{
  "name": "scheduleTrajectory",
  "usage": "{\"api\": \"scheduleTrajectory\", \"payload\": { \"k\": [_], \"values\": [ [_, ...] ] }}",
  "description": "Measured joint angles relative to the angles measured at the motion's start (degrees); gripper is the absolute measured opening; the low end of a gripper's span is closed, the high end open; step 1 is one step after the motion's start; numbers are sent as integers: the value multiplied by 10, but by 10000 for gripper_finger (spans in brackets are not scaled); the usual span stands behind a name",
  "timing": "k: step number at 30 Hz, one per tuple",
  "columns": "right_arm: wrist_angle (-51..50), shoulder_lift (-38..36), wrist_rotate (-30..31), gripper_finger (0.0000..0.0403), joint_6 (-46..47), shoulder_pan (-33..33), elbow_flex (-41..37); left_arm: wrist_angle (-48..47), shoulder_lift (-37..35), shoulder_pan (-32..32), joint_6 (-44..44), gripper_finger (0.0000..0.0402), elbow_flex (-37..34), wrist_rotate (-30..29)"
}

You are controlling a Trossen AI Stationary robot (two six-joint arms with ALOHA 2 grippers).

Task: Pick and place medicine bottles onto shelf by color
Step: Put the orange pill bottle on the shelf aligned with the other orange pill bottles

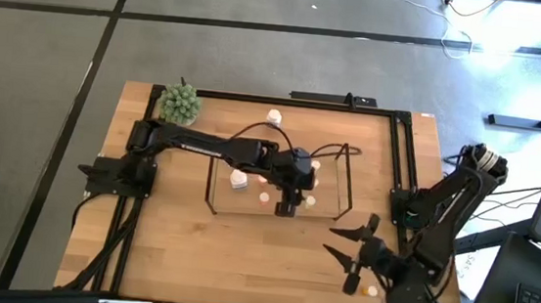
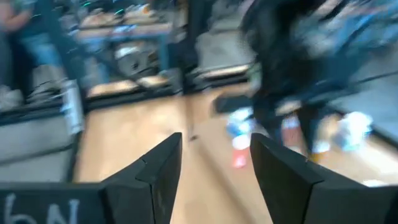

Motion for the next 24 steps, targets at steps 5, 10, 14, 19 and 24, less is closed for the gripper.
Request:
{"api": "scheduleTrajectory", "payload": {
  "k": [5,10,14,19,24],
  "values": [
    [14,-44,-84,193,-67,0,0,-44,-51,0,1,137,0,-4],
    [11,-86,-137,193,-74,0,1,-95,-101,-6,1,137,1,-17],
    [3,-110,-172,193,-105,0,1,-135,-137,-17,1,137,0,-61],
    [-42,-140,-223,193,-95,0,1,-183,-171,-27,-15,137,0,-114],
    [-132,-162,-334,193,-25,0,5,-217,-186,-36,-63,137,0,-161]
  ]
}}
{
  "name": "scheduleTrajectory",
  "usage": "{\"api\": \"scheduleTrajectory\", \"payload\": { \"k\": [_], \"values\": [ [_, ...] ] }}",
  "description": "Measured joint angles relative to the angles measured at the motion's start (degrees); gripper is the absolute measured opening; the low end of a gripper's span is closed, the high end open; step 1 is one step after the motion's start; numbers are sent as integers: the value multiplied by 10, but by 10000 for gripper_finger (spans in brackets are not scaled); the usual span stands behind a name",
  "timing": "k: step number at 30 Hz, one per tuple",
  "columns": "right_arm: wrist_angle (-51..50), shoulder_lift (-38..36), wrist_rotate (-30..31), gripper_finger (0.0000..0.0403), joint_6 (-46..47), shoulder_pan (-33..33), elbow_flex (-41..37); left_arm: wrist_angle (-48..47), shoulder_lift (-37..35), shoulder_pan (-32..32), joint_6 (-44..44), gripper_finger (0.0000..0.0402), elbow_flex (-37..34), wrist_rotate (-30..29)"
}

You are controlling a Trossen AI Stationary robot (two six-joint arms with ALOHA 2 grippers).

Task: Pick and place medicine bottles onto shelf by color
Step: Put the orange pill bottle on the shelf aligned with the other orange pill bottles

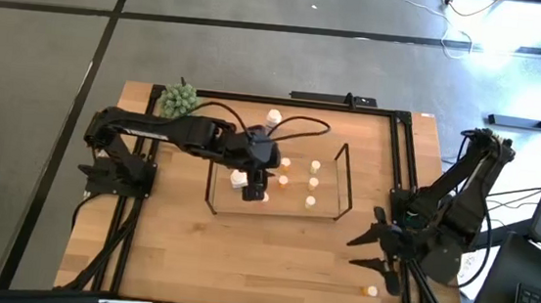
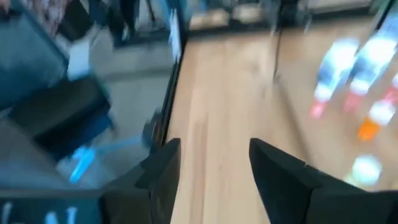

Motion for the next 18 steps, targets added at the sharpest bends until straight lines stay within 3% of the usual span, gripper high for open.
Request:
{"api": "scheduleTrajectory", "payload": {
  "k": [10,18],
  "values": [
    [-205,5,-287,193,138,0,41,-25,-5,-26,-85,137,0,-12],
    [-213,38,-438,193,72,0,33,-38,-5,-64,-146,137,0,-53]
  ]
}}
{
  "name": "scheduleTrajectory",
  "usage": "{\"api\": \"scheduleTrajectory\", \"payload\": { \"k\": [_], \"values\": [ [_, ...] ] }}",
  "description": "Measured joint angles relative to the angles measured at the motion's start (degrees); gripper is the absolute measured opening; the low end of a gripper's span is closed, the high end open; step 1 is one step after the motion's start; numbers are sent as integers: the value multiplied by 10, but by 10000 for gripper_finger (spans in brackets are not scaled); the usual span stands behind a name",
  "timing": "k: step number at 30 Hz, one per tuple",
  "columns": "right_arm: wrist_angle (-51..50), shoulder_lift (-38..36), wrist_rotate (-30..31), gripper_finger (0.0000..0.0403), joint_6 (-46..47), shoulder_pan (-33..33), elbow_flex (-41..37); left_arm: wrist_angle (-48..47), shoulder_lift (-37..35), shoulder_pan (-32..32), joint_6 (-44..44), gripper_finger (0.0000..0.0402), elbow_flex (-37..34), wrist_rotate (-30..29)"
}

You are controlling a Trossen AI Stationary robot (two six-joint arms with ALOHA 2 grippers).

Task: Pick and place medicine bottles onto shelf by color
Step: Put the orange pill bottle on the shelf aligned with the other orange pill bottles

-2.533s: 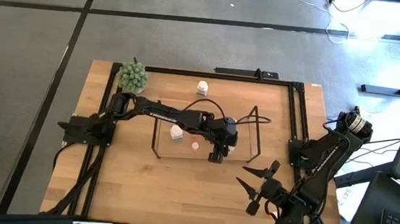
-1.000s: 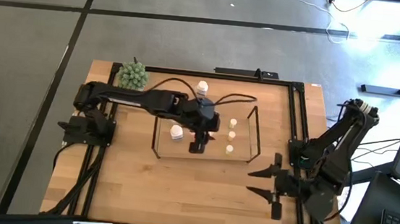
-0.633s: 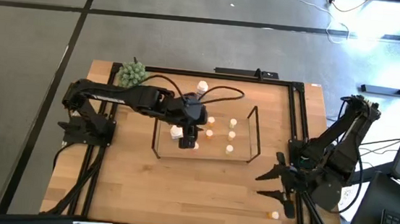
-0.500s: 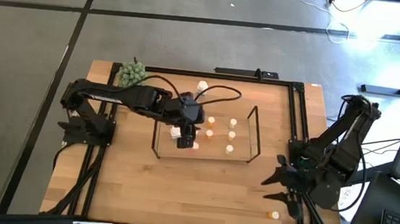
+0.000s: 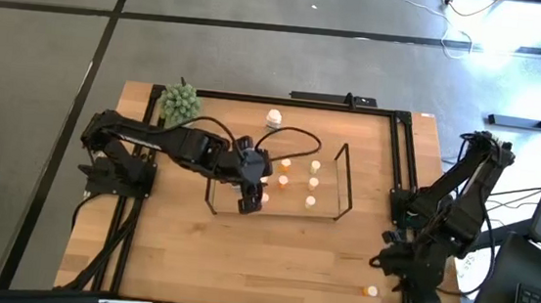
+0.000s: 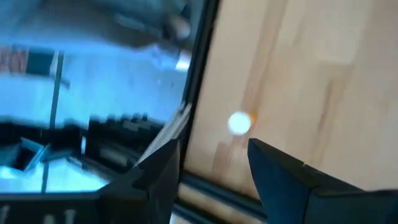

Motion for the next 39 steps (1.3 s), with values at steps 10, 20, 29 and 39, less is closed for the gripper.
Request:
{"api": "scheduleTrajectory", "payload": {
  "k": [10,20,29,39],
  "values": [
    [44,71,-10,193,-26,0,-1,-19,0,-40,-45,137,0,-63],
    [58,142,-9,193,-22,0,-1,-18,0,-59,-48,137,0,-67],
    [23,163,54,193,-28,23,-1,-17,0,-68,-51,137,0,-71],
    [64,162,76,193,2,73,-52,-4,1,-68,-55,137,0,-72]
  ]
}}
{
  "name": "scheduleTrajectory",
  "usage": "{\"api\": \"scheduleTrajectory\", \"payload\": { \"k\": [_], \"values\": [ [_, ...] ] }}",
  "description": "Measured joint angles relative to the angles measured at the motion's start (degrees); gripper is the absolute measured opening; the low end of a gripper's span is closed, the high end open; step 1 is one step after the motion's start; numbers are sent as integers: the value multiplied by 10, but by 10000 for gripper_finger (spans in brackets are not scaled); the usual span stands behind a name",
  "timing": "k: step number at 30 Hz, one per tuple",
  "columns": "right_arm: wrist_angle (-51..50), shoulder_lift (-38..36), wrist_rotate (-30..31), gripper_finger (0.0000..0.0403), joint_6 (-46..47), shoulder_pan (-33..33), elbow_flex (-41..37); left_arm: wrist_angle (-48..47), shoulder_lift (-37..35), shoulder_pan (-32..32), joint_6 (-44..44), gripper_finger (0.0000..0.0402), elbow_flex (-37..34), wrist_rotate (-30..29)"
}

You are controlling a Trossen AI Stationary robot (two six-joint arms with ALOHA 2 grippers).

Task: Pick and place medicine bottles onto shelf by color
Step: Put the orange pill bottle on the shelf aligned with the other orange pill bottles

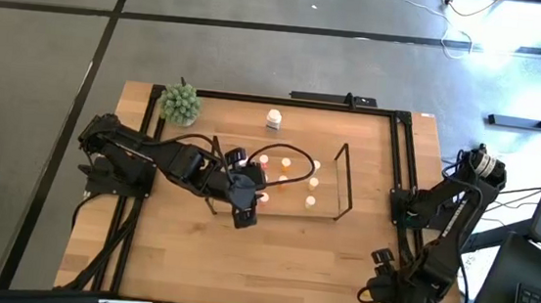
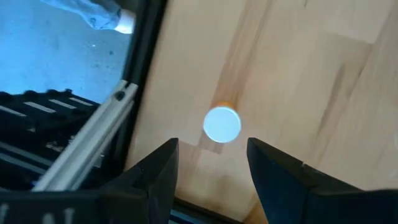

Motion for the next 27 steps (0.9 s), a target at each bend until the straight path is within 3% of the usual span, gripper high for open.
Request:
{"api": "scheduleTrajectory", "payload": {
  "k": [27],
  "values": [
    [160,0,0,193,-15,0,-121,6,0,0,-12,137,0,0]
  ]
}}
